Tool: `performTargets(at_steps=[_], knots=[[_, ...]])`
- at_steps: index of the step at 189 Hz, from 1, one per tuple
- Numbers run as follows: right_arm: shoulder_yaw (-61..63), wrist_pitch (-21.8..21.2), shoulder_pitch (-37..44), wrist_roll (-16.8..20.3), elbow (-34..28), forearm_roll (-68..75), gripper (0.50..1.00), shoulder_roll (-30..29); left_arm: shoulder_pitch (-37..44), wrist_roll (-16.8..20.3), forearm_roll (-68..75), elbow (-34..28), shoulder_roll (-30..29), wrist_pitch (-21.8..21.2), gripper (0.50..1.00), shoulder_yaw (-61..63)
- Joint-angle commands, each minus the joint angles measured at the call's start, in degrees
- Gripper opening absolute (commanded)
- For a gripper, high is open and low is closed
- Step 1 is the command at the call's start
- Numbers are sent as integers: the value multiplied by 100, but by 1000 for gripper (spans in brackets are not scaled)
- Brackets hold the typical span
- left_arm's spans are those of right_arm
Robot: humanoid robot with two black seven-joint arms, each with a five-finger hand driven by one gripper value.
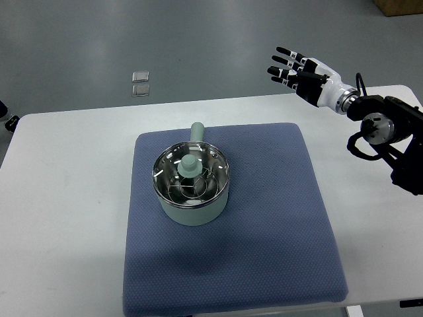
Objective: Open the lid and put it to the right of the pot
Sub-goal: 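Move the right hand over the glass lid on the green saucepan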
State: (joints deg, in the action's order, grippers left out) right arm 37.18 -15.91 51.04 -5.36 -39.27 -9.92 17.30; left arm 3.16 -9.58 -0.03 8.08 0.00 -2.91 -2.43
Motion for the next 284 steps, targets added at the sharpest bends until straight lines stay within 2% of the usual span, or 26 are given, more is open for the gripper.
performTargets(at_steps=[1,73,95,98,128,147,148,156,174,175,181,217,234,284], knots=[[0,0,-6,0,8,-1,936,2,0,0,3,0,0,0,1000,6],[-44,-17,11,-18,-1,-36,936,11,0,0,-6,0,0,0,1000,6],[-26,-44,20,-132,-28,-353,936,19,0,0,3,27,0,9,1000,-12],[-35,-70,20,-255,-63,-634,936,28,0,0,3,53,0,18,1000,-20],[-35,-96,108,-474,-405,-1741,934,46,0,0,3,62,0,44,1000,-12],[-53,-88,161,-519,-590,-2146,934,72,0,0,3,27,0,44,1000,-3],[-53,-96,204,-519,-790,-2546,934,90,0,0,3,18,0,44,1000,-3],[-62,-132,284,-527,-959,-2918,934,99,0,0,3,18,0,44,1000,6],[-62,-184,363,-527,-1056,-3324,936,107,0,0,3,18,0,44,1000,-3],[-62,-306,493,-527,-1134,-3802,934,107,0,0,3,27,0,44,1000,-11],[-62,-386,556,-527,-1196,-4079,934,107,0,0,3,35,0,44,1000,-12],[-70,-1028,934,-536,-1522,-5371,936,81,0,0,3,44,0,44,1000,-12],[-79,-1309,1162,-650,-1627,-5881,936,11,0,0,3,35,0,44,1000,-3],[-1186,-1274,1839,-1107,-1935,-6935,934,-341,0,0,3,35,0,44,1000,-12]])
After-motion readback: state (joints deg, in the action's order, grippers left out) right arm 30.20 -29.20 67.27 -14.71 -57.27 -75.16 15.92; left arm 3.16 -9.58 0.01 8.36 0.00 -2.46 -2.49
